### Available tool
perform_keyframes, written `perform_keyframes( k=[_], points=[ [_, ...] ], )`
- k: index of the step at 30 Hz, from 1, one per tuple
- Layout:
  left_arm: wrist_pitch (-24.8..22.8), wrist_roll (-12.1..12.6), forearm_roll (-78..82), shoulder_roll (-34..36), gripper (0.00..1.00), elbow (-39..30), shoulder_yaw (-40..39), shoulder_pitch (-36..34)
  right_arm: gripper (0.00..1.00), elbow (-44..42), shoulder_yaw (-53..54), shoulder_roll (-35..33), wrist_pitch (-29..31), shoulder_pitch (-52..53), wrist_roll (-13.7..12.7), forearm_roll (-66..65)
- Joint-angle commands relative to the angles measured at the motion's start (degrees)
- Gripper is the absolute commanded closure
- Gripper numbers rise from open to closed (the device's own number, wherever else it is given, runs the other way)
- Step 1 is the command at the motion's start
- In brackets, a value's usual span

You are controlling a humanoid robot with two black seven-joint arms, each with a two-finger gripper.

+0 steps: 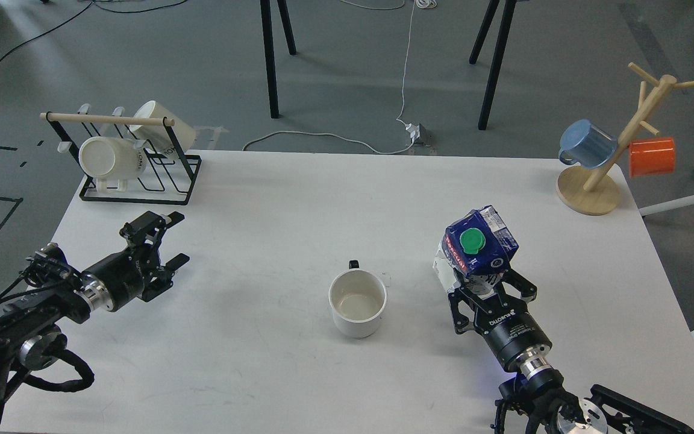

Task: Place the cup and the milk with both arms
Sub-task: 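Carry the milk carton toward the mug and lower it beside it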

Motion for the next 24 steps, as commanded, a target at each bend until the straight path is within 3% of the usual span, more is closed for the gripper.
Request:
perform_keyframes(
  k=[1,13,24],
  points=[
    [0.0,0.0,0.0,0.3,0.01,0.0,0.1,0.0,0.63,-0.2,-0.9,1.7,0.0,-0.2,0.0,-2.3],
    [0.0,0.0,0.0,0.3,0.01,0.0,0.1,0.0,0.6,-0.7,-3.4,3.3,0.0,-0.2,-0.1,-3.2],
    [0.0,0.0,0.0,0.4,0.01,0.0,0.1,0.0,0.4,-1.2,-3.8,3.2,0.0,-0.6,-0.2,-3.2]
  ],
)
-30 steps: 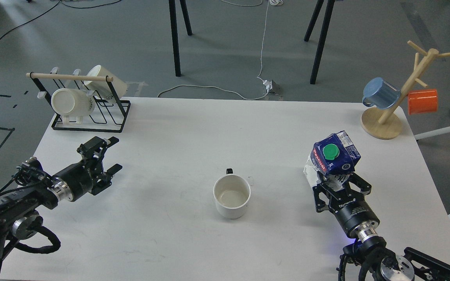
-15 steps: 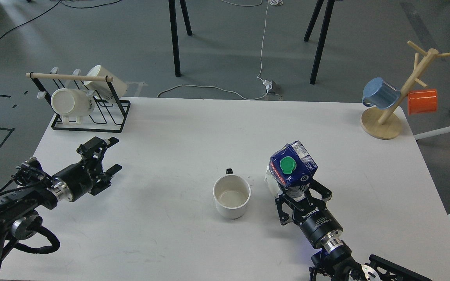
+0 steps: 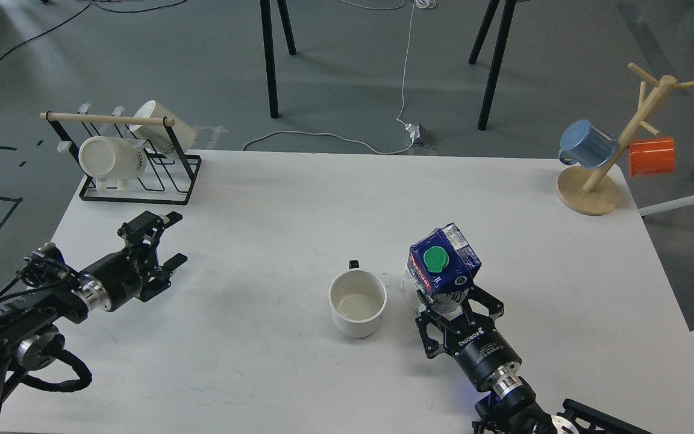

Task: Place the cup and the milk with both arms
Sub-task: 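Carry the milk carton toward the mug and lower it beside it, then release the milk carton and withdraw the right gripper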

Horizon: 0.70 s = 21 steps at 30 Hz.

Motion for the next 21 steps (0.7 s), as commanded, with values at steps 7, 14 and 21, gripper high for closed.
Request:
perform_keyframes(
  k=[7,14,21],
  points=[
    [0.0,0.0,0.0,0.2,0.01,0.0,0.0,0.0,0.11,-0.9,-0.1,0.0,0.0,-0.6,0.0,0.0],
    [0.0,0.0,-0.1,0.2,0.01,0.0,-0.1,0.0,0.02,0.6,-0.1,-0.9,0.0,-1.5,-0.1,-0.2],
    [0.0,0.0,0.0,-0.2,0.01,0.0,-0.1,-0.1,0.02,5.8,0.0,-6.6,0.0,-5.7,-0.3,-0.3]
  ],
)
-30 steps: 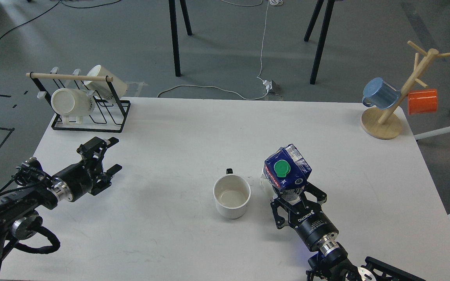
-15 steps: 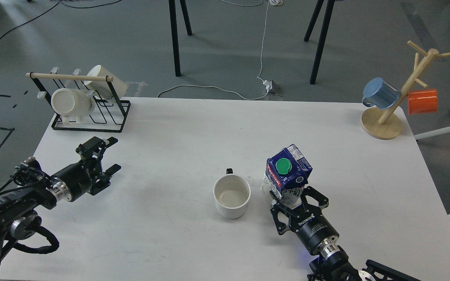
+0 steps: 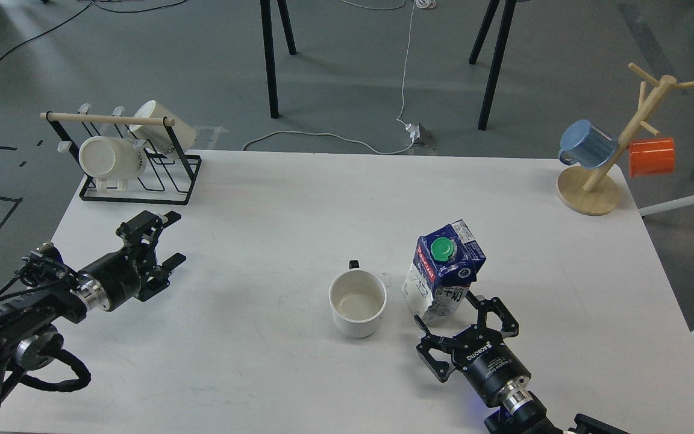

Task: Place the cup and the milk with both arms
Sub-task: 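Release the milk carton and withdraw the right gripper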

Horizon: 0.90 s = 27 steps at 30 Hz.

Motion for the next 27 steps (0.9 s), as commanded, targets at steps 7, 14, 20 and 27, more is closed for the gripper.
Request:
perform_keyframes(
  k=[7,14,20,27],
  points=[
    [0.0,0.0,0.0,-0.1,0.01,0.0,0.0,-0.3,0.02,8.1,2.1,-11.5,0.0,-7.3,0.2,0.1],
    [0.0,0.0,0.0,0.0,0.01,0.0,-0.3,-0.7,0.02,9.4,10.3,-27.5,0.0,-9.8,0.4,2.1],
    [0.0,0.0,0.0,0.3,0.01,0.0,-0.6,-1.0,0.03,4.4,16.9,-34.8,0.0,-0.7,0.2,2.9],
    [0.0,0.0,-0.1,0.5,0.01,-0.1,-0.5,-2.2,0.04,-1.7,4.0,-32.3,0.0,25.1,-0.2,-3.0]
  ],
)
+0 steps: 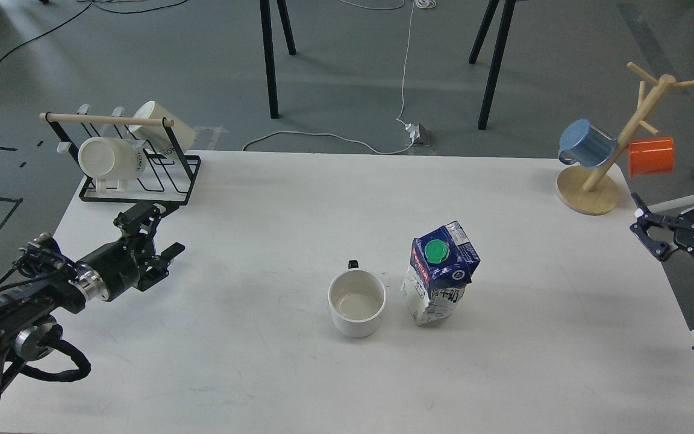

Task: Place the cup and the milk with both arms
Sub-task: 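Release the milk carton and withdraw the right gripper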

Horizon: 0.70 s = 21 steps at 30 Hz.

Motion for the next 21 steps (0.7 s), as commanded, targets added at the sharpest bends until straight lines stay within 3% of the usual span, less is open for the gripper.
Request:
perform_keyframes(
  k=[1,5,21],
  points=[
    [0.0,0.0,0.0,0.1,0.01,0.0,0.1,-0.5,0.04,-3.2,-10.2,4.3,0.0,13.7,0.0,-4.2],
    [0.0,0.0,0.0,0.1,0.01,0.0,0.2,-1.1,0.03,-8.0,-13.9,10.3,0.0,17.6,0.0,-4.3],
    [0.0,0.0,0.1,-0.2,0.01,0.0,0.3,-2.4,0.03,-14.4,-14.9,16.6,0.0,18.6,0.1,-7.1]
  ],
)
